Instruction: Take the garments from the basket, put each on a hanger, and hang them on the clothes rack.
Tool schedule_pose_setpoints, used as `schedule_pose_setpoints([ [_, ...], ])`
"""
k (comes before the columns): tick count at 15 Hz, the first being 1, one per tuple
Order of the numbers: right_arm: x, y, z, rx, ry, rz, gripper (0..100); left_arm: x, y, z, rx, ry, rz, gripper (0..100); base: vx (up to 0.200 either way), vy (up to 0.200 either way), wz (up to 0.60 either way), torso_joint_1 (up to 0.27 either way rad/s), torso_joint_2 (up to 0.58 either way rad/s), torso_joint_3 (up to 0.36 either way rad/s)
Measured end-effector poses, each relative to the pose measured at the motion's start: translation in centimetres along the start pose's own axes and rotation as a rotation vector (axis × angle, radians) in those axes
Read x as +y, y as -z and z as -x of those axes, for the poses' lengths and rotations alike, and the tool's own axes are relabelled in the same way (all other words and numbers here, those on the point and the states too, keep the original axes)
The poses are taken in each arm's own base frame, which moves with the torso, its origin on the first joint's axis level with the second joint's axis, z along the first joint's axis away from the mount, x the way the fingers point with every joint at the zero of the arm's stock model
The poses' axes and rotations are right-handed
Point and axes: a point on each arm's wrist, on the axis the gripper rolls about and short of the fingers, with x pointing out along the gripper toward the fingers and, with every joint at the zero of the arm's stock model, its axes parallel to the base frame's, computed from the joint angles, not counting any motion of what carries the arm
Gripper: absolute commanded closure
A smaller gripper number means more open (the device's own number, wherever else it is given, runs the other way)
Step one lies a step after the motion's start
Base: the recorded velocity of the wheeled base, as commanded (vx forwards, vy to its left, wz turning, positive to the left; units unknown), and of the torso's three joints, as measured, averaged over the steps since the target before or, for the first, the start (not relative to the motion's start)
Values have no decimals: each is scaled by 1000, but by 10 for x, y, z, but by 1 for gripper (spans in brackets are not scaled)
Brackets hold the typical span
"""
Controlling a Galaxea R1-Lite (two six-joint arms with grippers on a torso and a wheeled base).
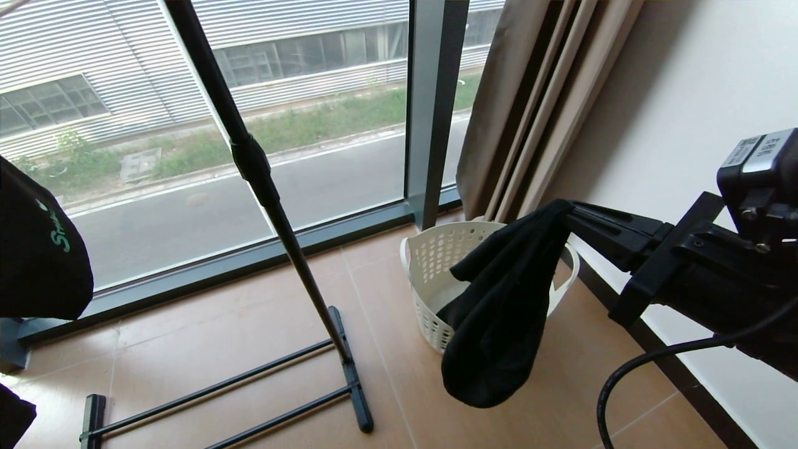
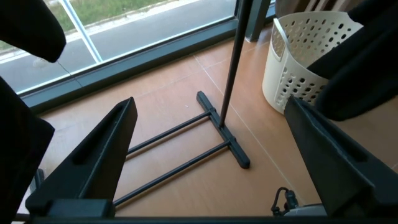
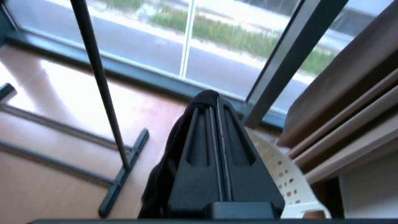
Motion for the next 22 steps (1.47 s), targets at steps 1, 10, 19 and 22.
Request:
schedule_pose_setpoints([
  [1, 0, -2, 2, -8, 1, -1, 100, 0, 0, 0, 0, 0, 0, 0, 0, 0, 0, 2, 2, 203],
  [10, 0, -1, 3, -9, -10, -1, 100, 0, 0, 0, 0, 0, 0, 0, 0, 0, 0, 30, -109, 122],
  [19, 1, 1, 4, -4, -13, -1, 100, 0, 0, 0, -1, 8, 0, 0, 0, 0, 0, 154, -465, -122],
  [22, 0, 1, 4, -4, -12, -1, 100, 0, 0, 0, 0, 7, 0, 0, 0, 0, 0, 193, -509, -132],
])
